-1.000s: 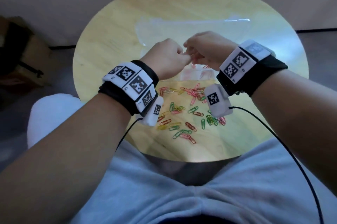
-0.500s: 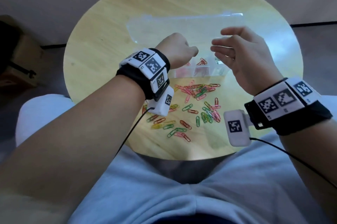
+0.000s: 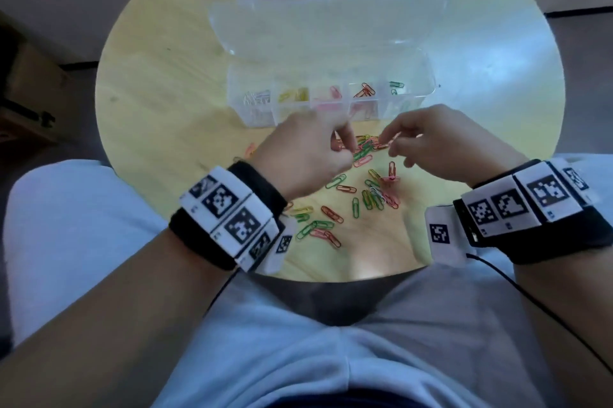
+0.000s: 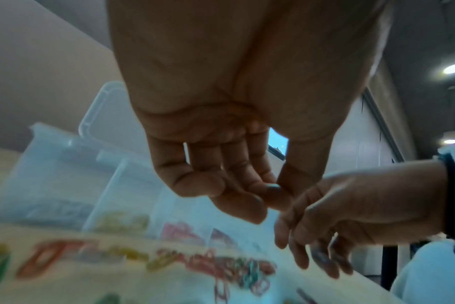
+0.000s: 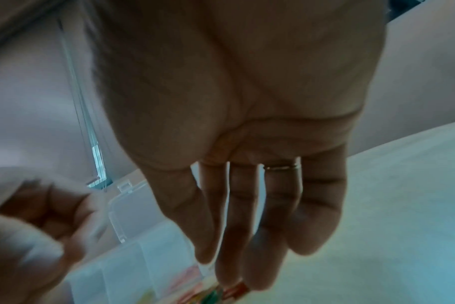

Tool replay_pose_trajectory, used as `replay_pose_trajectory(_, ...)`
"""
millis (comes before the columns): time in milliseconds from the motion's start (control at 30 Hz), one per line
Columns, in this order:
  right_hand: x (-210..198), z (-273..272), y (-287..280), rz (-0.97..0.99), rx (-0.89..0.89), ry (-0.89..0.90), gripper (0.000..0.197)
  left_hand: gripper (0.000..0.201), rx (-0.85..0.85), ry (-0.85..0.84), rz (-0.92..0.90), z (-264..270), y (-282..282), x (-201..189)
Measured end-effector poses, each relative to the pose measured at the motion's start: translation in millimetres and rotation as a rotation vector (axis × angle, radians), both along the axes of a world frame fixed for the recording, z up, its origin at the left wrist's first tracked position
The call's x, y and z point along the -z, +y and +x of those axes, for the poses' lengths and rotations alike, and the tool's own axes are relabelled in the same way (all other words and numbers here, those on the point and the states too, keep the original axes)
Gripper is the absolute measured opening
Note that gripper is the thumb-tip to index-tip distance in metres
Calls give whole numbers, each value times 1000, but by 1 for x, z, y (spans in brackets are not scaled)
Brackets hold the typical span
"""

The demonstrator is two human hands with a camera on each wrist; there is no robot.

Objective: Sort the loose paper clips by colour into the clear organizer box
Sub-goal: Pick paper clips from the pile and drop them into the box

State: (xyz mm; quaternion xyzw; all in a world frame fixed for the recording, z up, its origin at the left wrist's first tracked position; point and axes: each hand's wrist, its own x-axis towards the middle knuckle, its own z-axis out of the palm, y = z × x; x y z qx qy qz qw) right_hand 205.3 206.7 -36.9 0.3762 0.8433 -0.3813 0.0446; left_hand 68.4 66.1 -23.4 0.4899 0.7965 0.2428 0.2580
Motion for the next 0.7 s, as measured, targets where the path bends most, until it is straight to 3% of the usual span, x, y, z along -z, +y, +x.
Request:
replay_pose_trajectory(167, 2, -1, -1, 62, -4, -82, 17, 9, 23, 33, -65, 4, -2, 27)
replay_pose_trajectory(567, 17, -20, -11, 120, -87, -196, 12, 27, 77, 160, -260, -11, -5, 39)
replay_pose_trajectory(700, 17, -21, -13, 129, -50, -175, 13, 13, 105, 238, -250, -13, -7, 39)
